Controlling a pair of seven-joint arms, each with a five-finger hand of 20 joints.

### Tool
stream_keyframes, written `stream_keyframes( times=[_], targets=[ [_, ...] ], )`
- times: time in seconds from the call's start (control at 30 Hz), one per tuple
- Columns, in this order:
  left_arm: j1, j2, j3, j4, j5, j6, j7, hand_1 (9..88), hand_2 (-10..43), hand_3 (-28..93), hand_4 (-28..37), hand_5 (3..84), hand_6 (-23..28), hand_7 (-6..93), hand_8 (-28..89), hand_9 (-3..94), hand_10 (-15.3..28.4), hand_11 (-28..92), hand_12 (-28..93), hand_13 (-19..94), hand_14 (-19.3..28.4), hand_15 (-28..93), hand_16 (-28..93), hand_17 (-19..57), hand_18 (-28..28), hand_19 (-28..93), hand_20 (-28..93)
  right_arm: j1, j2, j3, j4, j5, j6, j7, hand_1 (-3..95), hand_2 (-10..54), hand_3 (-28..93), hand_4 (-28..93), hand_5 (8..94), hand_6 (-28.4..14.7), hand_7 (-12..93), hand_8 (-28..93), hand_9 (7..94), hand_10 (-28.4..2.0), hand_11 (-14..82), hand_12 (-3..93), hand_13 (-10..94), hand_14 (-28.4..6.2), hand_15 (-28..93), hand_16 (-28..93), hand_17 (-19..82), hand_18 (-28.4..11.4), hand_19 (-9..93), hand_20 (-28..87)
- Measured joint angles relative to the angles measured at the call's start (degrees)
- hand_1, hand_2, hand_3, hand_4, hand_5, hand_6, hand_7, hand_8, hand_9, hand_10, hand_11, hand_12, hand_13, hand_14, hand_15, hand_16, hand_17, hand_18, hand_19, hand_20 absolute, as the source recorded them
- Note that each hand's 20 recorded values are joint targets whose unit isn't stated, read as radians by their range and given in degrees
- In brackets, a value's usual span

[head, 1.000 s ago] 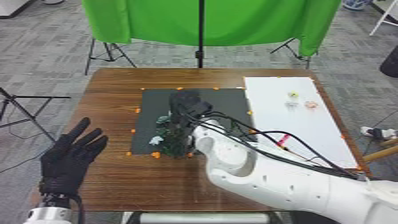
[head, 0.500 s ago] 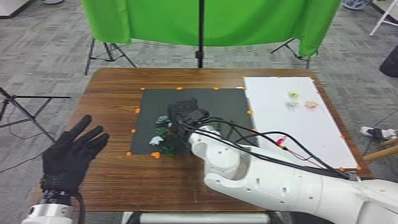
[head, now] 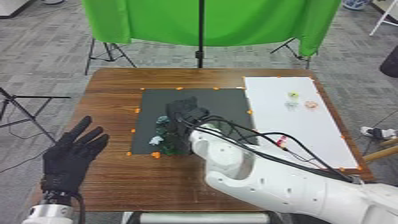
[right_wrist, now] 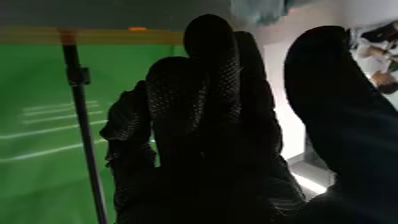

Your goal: Arrange flowers

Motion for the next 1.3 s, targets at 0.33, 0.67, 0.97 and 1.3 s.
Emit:
stream_keyframes(
  times=[0.33, 0.67, 0.97, 1.3],
  targets=[
    [0.98, 0.0, 0.14, -0.05, -0.1, 0.07, 0.82, 18.9, 5.3, 82, -28.3, 36.0, 7.1, 11.6, -10, 35.2, 19.5, 20, 10, 24, 28.3, 48, -8, -10.2, 27.4, 54, 7, -1.57, 8.78, 10.27, -7.89, 9.06, 6.13, 0.71, 35.2, -9.5, 81, -28, 61.8, -0.4, 16, -13, 65.6, -12.5, 31.0, 15.0, 58, -11.1, 73, 15, 19, -21.5, 80, 48],
    [1.79, 0.16, 0.64, -0.08, -0.29, 0.11, 1.71, 19.5, 5.2, 81, -28.3, 36.3, 7.1, 11.0, -10, 35.4, 19.5, 19, 10, 25, 28.2, 48, -8, -9.5, 27.7, 55, 8, 3.4, 25.1, 7.51, -0.67, 10.39, 4.07, 2.94, 33.8, -9.5, 81, -28, 60.1, 0.9, 17, -14, 66.1, -12.9, 29.8, 15.2, 59, -10.8, 73, 14, 20, -21.8, 80, 49],
    [1.82, 0.36, 0.83, -0.08, -0.55, 0.29, 2.51, 19.4, 5.1, 81, -28.3, 36.3, 7.1, 10.8, -10, 35.5, 19.5, 19, 10, 24, 28.2, 48, -8, -9.5, 27.7, 55, 8, 2.8, 29.2, 8.45, 8.27, 10.29, 1.4, 7.64, 33.9, -9.5, 80, -28, 59.4, 2.6, 17, -14, 66.2, -11.9, 30.0, 15.4, 59, -10.7, 73, 14, 20, -21.9, 80, 49],
    [1.76, 0.66, 1.16, -0.04, -0.76, 0.37, 3.1, 19.5, 5.2, 81, -28.3, 36.3, 7.1, 10.8, -10, 35.5, 19.5, 20, 10, 24, 28.2, 48, -8, -9.5, 27.6, 54, 9, 2.66, 25.51, 8.82, 13.7, 10.3, -3.74, 8.08, 37.3, -9.5, 80, -28, 62.9, 4.2, 17, -14, 68.2, -11.1, 29.8, 15.2, 60, -9.8, 73, 14, 21, -21.6, 80, 49]
  ],
)
